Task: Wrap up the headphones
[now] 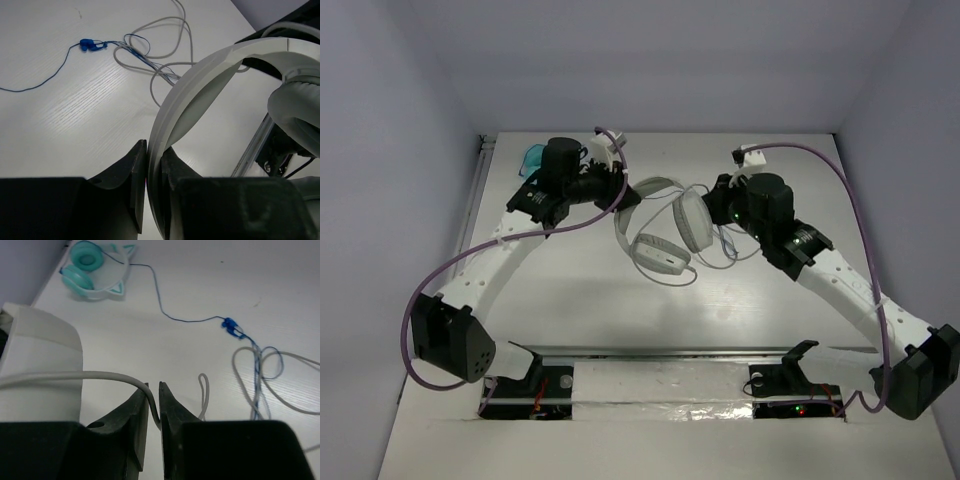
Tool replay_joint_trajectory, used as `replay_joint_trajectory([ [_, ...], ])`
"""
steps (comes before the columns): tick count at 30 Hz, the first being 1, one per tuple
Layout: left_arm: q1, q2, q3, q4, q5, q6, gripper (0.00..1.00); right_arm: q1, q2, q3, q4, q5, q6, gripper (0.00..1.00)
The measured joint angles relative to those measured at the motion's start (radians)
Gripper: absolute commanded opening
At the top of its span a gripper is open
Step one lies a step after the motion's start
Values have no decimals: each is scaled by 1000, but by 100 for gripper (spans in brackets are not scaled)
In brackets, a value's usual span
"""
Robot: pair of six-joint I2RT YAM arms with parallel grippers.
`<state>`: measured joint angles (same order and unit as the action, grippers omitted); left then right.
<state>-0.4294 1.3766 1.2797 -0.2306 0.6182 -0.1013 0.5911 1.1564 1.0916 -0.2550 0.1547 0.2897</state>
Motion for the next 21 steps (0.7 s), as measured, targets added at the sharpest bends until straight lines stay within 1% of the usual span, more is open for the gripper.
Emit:
replay_joint_trajectory([
  [1,5,-1,1,2,2,-11,0,-7,-7,-33,52,-33,13,21],
  [4,27,-5,14,4,3,-43,0,-30,-30,-135,209,-133,56,29],
  [5,33,-8,22,3,2,-54,0,-38,-35,-169,265,-159,69,35],
  [7,39,-14,47,3,-3,-76,0,-58,-38,-239,380,-217,92,42],
  [8,43,-19,63,3,-3,-89,0,-68,-32,-264,428,-240,101,49],
  [11,45,-37,116,1,-5,-126,0,-85,14,-291,522,-296,116,58],
  [13,47,-54,145,2,-13,-148,0,-89,58,-291,582,-316,119,61],
  [14,50,-64,158,2,-18,-158,0,-89,80,-291,606,-324,119,66],
  [19,63,-114,200,1,-42,-220,0,-89,188,-291,694,-350,122,66],
  [21,66,-124,222,-8,-51,-238,0,-89,226,-292,720,-351,124,65],
])
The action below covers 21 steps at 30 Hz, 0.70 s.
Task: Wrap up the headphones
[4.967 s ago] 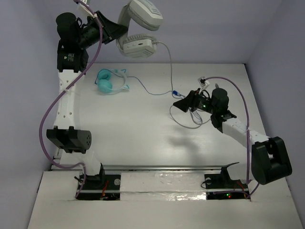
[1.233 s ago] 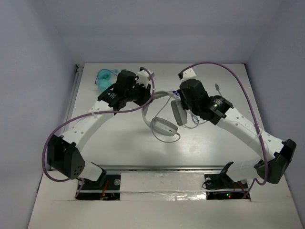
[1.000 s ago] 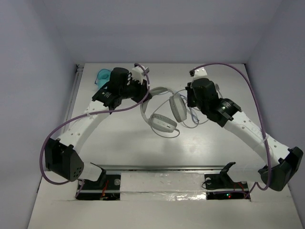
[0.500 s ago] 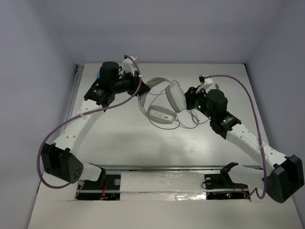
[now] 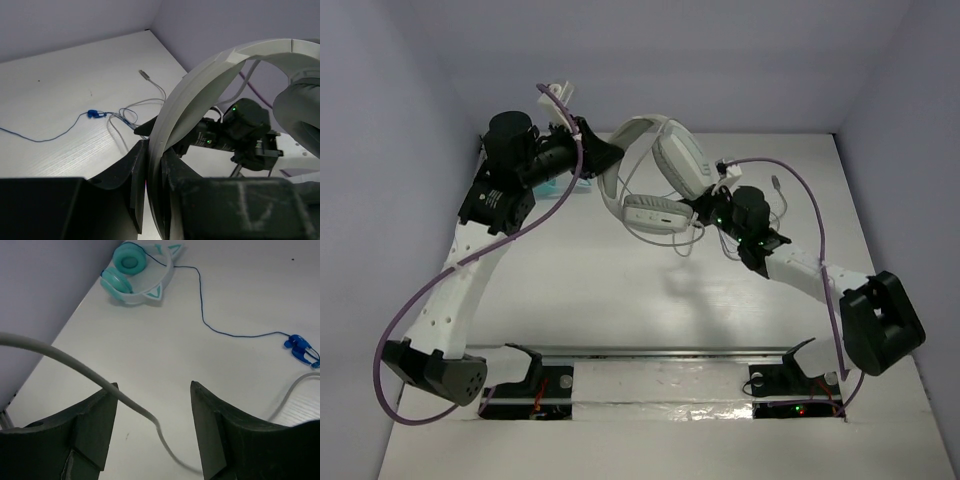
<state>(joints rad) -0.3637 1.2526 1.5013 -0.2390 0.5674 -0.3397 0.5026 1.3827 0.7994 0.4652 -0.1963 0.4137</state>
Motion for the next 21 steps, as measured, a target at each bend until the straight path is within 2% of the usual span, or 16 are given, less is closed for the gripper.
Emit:
replay_joint_trajectory([
  [5,5,-1,55,-28,-23,-31,0,0,55,-39,48,-11,10,62],
  [10,19,7,113,-49,-33,-56,0,0,108,-84,122,-60,41,64],
  [17,20,15,146,-46,-29,-83,0,0,190,-84,166,-103,58,69],
  [21,20,19,151,-51,-28,-89,0,0,242,-46,192,-132,60,66],
])
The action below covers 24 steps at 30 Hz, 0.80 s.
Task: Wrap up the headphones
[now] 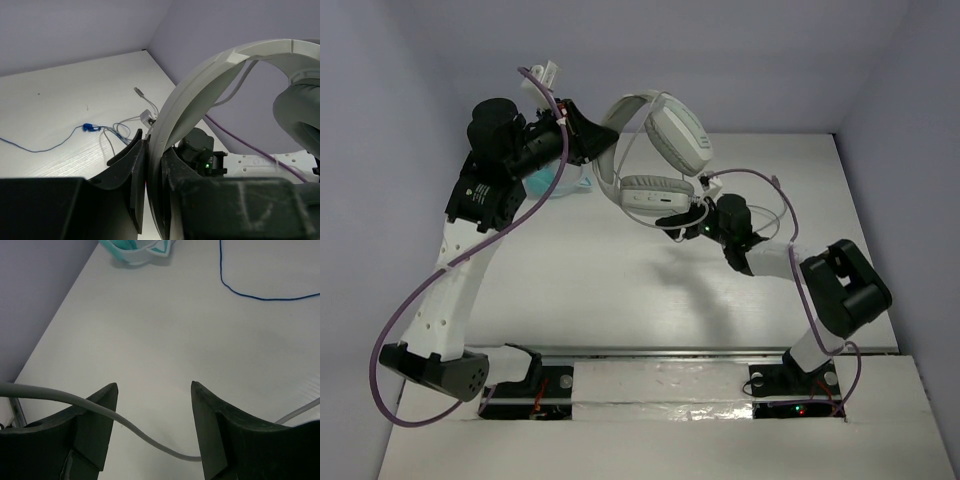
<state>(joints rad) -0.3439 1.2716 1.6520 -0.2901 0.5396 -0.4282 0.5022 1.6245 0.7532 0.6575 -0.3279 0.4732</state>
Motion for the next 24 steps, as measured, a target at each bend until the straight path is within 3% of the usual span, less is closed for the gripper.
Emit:
replay_joint_trajectory([
  [8,0,21,47,-9,-32,-22,0,2,133,24,85,-74,49,51],
  [10,0,24,50,8,-40,-37,0,10,145,17,107,-84,59,42],
  [14,0,39,50,40,-58,-69,0,39,149,15,127,-101,78,12],
  [17,-1,56,50,53,-103,-80,0,62,121,-11,129,-100,88,0],
  [24,-1,72,-39,157,-354,-108,0,155,-103,-50,-91,5,91,0],
])
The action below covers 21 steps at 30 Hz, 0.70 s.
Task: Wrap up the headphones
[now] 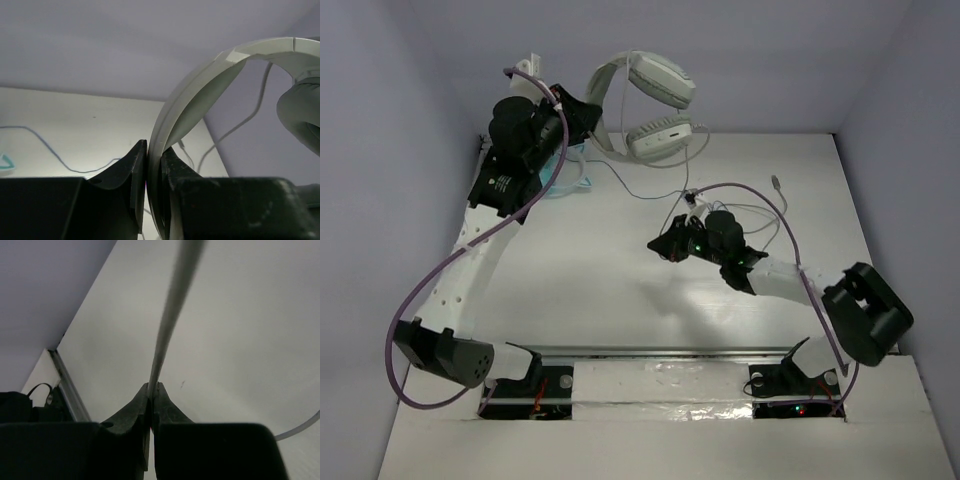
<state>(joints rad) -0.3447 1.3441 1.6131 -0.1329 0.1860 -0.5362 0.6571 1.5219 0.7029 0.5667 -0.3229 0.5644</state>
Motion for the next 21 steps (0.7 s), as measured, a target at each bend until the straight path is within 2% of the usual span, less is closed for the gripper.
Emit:
replay_joint_trajectory([
  [4,8,2,-139,80,-155,-40,0,81,-133,2,-158,63,-7,0],
  [8,15,25,-264,130,-280,-100,0,148,-185,29,-333,109,-19,0],
  [15,15,106,-298,173,-370,-168,0,250,-187,155,-638,167,-60,0],
  [21,-44,120,-316,178,-500,-96,0,359,-201,335,-867,237,-108,0],
])
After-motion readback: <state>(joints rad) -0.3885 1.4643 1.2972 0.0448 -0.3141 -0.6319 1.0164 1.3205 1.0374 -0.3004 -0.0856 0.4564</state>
